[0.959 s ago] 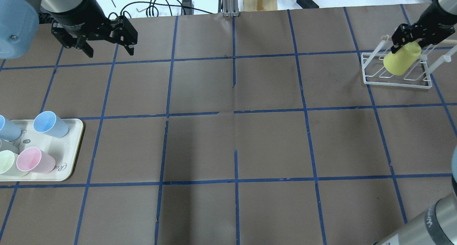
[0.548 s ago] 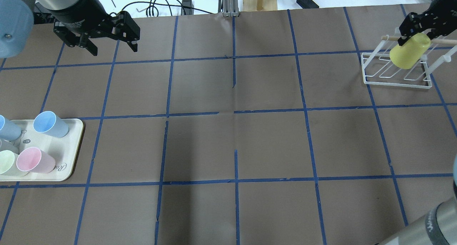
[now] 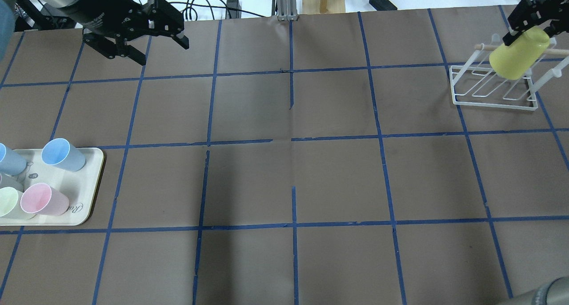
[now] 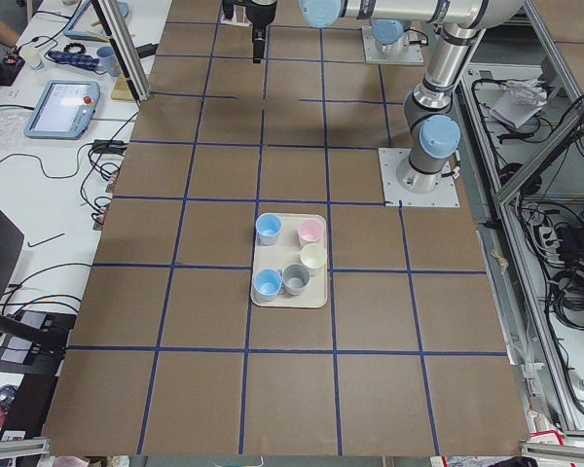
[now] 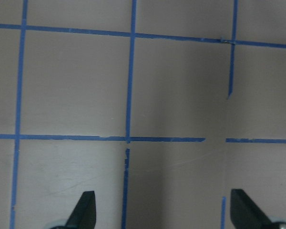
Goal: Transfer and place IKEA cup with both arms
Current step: 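Lift the yellow cup out of the rack with the right gripper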
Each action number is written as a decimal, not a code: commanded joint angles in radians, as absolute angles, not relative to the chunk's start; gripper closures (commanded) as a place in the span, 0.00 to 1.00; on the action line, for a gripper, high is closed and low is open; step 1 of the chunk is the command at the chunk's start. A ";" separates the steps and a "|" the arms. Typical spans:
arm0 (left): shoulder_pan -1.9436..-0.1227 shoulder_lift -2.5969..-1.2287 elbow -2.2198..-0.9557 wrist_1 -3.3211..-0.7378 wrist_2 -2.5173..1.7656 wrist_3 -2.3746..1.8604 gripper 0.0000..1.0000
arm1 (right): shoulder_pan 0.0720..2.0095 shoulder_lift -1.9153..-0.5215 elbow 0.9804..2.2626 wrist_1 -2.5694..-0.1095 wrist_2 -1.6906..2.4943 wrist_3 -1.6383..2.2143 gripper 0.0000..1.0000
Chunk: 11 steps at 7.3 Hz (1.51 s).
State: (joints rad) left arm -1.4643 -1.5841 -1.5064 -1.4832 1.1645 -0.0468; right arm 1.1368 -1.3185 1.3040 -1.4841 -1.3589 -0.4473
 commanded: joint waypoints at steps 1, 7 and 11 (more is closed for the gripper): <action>-1.399 -1.583 -1.526 -1.506 0.834 -0.066 0.00 | 1.161 -1.383 1.299 -1.276 -0.969 -0.448 0.81; -1.362 -1.621 -1.730 -1.270 -0.001 -0.066 0.00 | 1.219 -1.428 1.599 -1.213 -0.226 -0.695 0.83; -1.475 -1.722 -1.688 -0.824 0.177 -0.063 0.00 | 1.345 -1.511 1.666 -1.210 -0.053 -0.683 0.82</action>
State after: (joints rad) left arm -1.4361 -1.6889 -1.7105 -0.9167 0.1080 -0.0619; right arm 1.3048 -1.5022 1.6598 -1.2133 -0.1222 -0.6885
